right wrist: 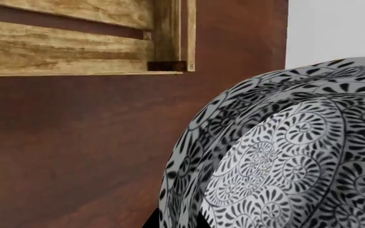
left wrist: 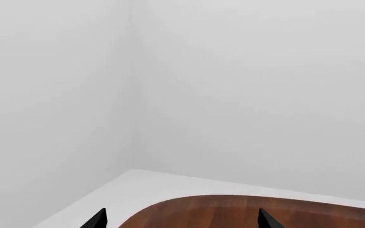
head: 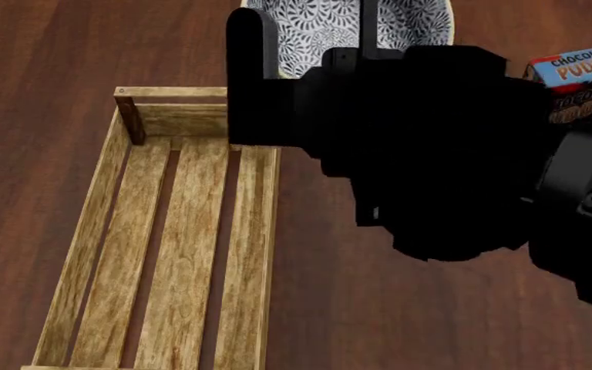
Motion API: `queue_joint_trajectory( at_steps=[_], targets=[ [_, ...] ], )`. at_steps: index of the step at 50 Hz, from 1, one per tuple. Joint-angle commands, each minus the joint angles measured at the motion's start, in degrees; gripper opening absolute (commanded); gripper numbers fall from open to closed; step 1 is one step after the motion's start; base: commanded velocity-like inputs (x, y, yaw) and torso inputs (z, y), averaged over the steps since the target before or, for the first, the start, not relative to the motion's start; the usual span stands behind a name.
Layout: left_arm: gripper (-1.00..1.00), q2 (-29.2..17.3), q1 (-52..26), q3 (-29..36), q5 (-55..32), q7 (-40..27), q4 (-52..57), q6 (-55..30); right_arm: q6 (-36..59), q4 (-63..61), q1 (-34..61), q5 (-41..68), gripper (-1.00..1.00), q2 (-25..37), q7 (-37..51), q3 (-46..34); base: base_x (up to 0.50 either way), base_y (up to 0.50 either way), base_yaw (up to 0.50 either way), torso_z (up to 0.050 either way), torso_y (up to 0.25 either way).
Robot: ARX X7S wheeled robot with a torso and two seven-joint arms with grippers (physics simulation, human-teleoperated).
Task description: Stack the left bowl on the right bowl and place them in the tray.
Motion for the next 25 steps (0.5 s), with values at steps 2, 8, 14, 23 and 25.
queue_joint_trajectory(
  at_steps=[2,8,14,23,25],
  targets=[
    [1.0,-0.1,0.3,-1.1,-0.8,-0.1,0.0,-0.2,-5.6,4.8,-0.1,-5.3,-1.0,-5.9,-3.5,1.7,0.0,0.0,0.0,0.0,0.005],
    [1.0,0.4,0.9,-2.6,-1.3,0.2,0.0,-0.8,-8.1,5.7,-0.8,-6.0,-1.0,-8.0,-4.5,2.3,0.0,0.0,0.0,0.0,0.0],
    [1.0,-0.1,1.4,-4.0,-2.6,-0.2,0.0,-0.7,-10.2,6.9,-2.6,-6.6,-1.0,-9.8,-5.0,2.7,0.0,0.0,0.0,0.0,0.002],
    [1.0,1.1,1.1,-4.0,-1.0,0.8,-0.3,-2.0,-12.6,7.8,-4.5,-7.1,-1.0,-11.6,-5.8,3.2,0.0,0.0,0.0,0.0,0.001],
    [1.0,1.5,1.3,-4.4,-0.8,1.2,-0.3,-2.5,-13.0,8.3,-5.2,-7.3,-1.0,-12.3,-5.9,3.2,0.0,0.0,0.0,0.0,0.0]
  ],
)
